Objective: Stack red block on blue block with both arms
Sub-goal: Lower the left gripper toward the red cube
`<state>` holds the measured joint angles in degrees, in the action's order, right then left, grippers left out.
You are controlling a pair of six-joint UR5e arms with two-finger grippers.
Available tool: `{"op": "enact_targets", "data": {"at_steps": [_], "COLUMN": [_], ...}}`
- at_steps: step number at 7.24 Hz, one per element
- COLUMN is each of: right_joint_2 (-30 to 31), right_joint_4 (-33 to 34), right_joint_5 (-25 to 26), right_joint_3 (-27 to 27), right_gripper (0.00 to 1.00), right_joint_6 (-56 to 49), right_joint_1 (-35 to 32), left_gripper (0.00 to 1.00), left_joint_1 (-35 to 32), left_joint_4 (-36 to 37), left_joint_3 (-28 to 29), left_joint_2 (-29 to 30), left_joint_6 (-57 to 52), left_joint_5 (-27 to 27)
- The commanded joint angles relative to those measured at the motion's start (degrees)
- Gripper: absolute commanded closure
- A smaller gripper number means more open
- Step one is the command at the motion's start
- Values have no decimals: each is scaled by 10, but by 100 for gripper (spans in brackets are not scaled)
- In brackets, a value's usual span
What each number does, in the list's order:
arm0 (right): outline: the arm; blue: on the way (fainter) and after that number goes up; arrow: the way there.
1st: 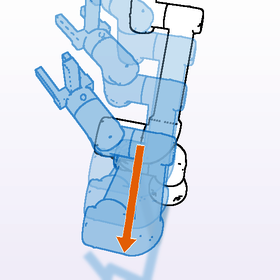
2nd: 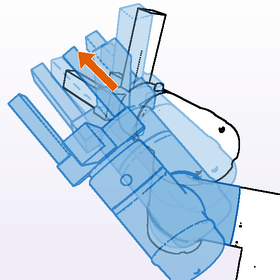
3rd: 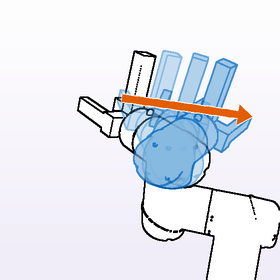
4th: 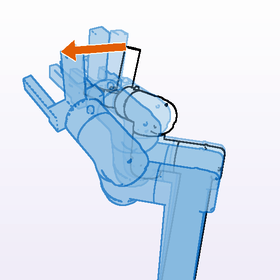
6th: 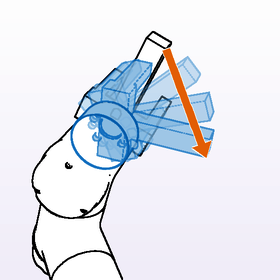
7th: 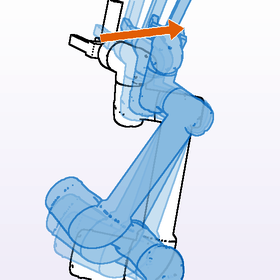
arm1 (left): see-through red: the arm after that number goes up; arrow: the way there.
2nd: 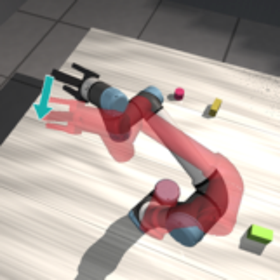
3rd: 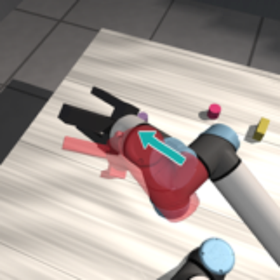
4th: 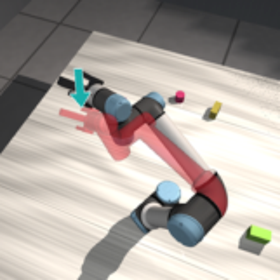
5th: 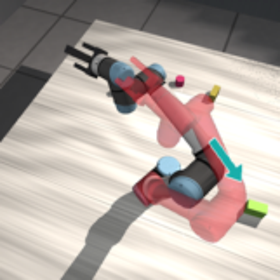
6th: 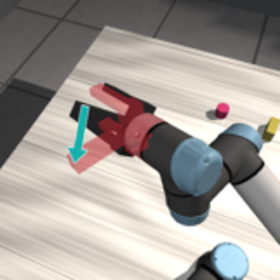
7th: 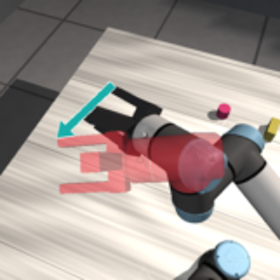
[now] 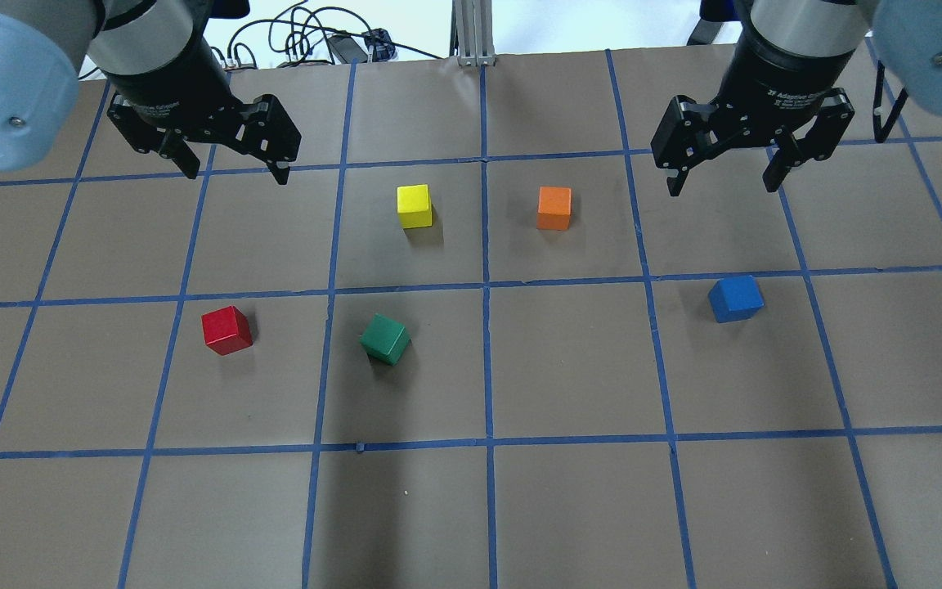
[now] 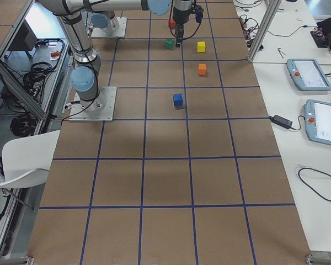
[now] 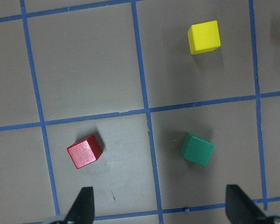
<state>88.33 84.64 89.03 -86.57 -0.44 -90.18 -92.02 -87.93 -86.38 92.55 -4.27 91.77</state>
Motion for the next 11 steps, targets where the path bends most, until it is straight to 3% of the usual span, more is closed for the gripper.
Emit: {"op": "enact_targets", "data": {"at_steps": [1, 4, 6, 7, 9, 11], "right_joint_2": [0, -1, 0, 0, -1, 0], "right_joint_4": [0, 0, 0, 0, 0, 0], "right_joint_5": [0, 0, 0, 0, 0, 0], "right_joint_3": [-1, -1, -1, -1, -1, -1], "right_gripper": [0, 0, 0, 0, 0, 0], "right_joint_6": [0, 0, 0, -1, -1, -1], "right_joint_1": [0, 0, 0, 1, 0, 0], "left_gripper": [0, 0, 0, 0, 0, 0], "left_joint_1": [3, 66, 153, 176, 199, 193], "left_joint_4": [-7, -1, 6, 73, 295, 341], "left_joint_3": [4, -25, -81, -133, -276, -319], "left_joint_2": [1, 14, 25, 26, 45, 68], "left_joint_6": [0, -8, -35, -44, -54, -36], "left_joint_5": [-3, -5, -5, -4, -1, -7]}}
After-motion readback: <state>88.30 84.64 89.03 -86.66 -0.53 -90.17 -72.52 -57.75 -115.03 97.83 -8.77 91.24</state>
